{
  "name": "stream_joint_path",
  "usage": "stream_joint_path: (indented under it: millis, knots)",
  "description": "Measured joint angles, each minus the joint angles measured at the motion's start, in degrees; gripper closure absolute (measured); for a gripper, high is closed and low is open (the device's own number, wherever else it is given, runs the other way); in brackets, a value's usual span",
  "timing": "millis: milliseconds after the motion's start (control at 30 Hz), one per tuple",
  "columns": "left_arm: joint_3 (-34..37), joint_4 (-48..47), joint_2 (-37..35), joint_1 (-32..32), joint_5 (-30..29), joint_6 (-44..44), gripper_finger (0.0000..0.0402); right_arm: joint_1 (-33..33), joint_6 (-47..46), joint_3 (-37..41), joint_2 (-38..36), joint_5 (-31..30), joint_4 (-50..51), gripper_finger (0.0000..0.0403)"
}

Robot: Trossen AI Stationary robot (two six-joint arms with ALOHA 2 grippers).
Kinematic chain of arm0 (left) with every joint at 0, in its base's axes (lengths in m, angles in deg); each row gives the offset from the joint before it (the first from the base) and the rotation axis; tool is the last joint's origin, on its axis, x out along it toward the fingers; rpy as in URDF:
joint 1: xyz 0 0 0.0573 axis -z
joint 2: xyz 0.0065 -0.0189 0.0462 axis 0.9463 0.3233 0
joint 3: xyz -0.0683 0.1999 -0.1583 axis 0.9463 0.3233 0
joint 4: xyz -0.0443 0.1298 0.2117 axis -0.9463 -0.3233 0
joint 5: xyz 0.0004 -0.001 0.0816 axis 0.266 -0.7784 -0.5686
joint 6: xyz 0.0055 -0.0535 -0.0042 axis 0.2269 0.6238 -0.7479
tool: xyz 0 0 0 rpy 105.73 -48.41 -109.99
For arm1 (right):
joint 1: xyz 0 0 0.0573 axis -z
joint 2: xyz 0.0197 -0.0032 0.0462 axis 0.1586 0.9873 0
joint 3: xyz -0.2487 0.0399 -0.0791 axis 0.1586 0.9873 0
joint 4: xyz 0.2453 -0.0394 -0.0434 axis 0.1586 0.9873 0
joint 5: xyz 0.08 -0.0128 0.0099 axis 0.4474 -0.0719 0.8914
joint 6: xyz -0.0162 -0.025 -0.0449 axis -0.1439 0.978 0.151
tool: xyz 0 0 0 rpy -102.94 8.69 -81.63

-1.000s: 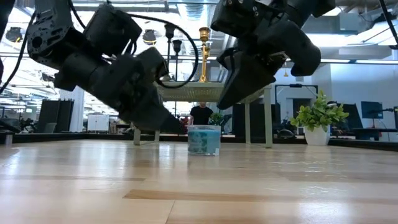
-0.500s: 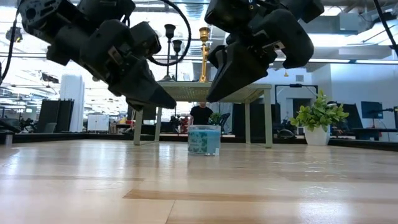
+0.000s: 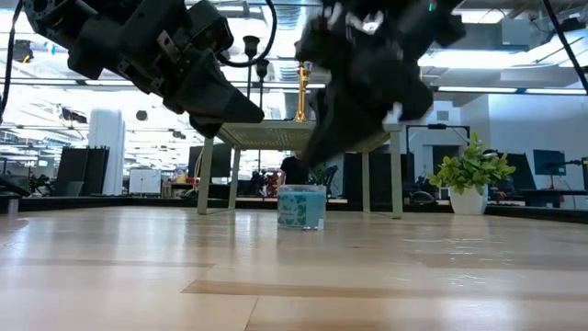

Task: Pick & Place candle stick holders
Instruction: Put the blue scented candle on the shelf aligned with the purple scented candle

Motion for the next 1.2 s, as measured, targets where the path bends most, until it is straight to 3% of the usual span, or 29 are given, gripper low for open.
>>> stream_joint_path:
  millis: [333, 667, 1200]
  knots:
    - [0.0, -0.7, -0.17, 0.02, 0.0, 0.0, 0.0396, -0.07, -0.19, -0.11, 5.04, 1.89, -2.44, 0.0312]
    - [0.0, -0.89, -0.17, 0.02, 0.0, 0.0, 0.0397, -0.44, -0.13, 0.02, -0.1, 2.75, 0.25, 0.0312]
    - [0.0, -1.82, -0.17, 0.02, 0.0, 0.0, 0.0393, -4.93, -4.43, 0.11, -0.65, 7.38, 8.4, 0.0312]
